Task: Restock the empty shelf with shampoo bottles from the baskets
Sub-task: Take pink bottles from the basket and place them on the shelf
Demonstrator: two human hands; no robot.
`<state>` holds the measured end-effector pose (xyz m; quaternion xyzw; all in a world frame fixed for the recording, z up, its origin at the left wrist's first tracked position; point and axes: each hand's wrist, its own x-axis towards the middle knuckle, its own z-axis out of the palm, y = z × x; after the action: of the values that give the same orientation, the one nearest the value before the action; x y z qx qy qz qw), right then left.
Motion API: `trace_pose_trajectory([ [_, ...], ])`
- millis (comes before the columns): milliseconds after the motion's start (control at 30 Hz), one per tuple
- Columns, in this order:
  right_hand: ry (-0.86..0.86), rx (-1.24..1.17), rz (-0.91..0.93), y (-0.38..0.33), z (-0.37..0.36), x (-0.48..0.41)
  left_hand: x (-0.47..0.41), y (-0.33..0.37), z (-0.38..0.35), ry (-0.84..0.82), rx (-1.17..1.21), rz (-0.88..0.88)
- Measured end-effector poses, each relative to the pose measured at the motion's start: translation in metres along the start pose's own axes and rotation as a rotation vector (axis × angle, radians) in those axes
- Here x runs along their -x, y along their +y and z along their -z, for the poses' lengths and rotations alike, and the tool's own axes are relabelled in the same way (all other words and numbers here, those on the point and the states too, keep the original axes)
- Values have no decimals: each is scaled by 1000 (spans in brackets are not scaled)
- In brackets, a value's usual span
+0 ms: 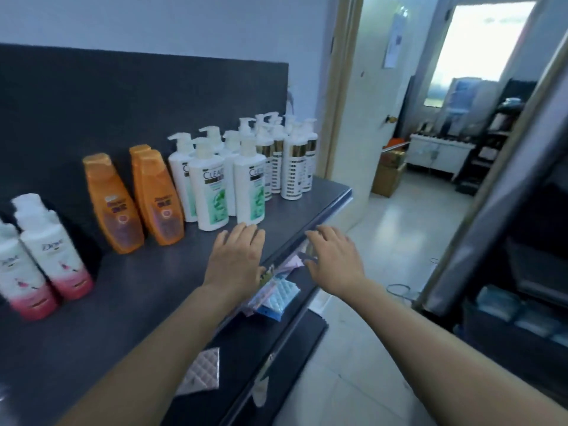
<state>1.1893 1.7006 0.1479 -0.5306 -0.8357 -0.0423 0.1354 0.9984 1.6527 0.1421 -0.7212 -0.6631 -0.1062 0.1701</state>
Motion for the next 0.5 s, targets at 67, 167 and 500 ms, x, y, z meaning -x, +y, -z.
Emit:
trace_pose_trajectory([
  [67,-17,30,-77,37,6,31,-5,41,-4,-9,43,-52],
  [167,-56,59,-194,91,16,83,-8,107,-1,-25,91,-160],
  [500,-139,134,-566,240,48,270,10,322,1,-37,222,-465],
])
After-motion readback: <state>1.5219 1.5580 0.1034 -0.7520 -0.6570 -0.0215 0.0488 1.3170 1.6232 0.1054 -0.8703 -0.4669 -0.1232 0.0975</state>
